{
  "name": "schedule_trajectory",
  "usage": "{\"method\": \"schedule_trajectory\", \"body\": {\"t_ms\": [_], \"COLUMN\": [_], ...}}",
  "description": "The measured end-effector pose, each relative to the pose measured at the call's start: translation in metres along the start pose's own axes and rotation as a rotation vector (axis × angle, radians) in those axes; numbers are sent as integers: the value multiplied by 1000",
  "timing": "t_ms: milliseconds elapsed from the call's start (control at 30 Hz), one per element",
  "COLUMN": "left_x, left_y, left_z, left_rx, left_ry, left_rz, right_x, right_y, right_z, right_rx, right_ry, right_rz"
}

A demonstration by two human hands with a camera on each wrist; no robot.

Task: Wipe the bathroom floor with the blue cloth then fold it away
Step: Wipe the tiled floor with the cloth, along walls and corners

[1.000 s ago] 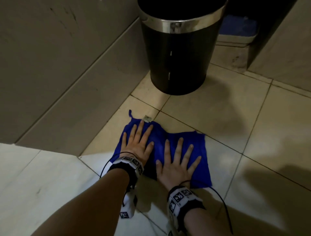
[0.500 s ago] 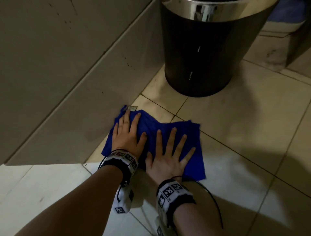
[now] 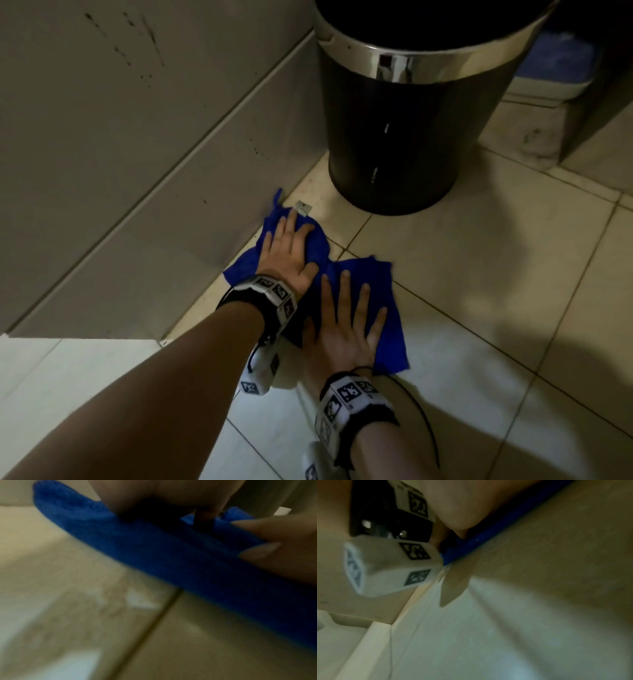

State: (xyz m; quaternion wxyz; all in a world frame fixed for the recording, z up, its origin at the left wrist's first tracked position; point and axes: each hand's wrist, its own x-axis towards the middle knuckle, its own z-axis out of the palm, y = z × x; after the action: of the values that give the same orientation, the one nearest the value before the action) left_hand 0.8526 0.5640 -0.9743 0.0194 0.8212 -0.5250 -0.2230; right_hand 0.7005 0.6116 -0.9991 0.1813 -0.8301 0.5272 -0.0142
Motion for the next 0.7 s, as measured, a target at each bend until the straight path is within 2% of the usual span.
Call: {"method": "schedule_trajectory", "body": {"t_ms": [133,400,633,700], "left_x": [-21,-59,-107,-117], "left_y": [11,52,101,114], "left_z": [16,50,84,91], "left_rx": [119,152,133,122], "left_ry": [-39,-25,52,49], "left_rz": [-5,-53,-72,-72], "right_x": [-4,-39,-79,-86], "right_y": [24,63,110,122], "right_z": [-2,-19,-24,-26], "right_rx": [-17,-13,19,-30], "right_ry": [12,-12,-94,-31], "right_rz": [0,101,314,336]}}
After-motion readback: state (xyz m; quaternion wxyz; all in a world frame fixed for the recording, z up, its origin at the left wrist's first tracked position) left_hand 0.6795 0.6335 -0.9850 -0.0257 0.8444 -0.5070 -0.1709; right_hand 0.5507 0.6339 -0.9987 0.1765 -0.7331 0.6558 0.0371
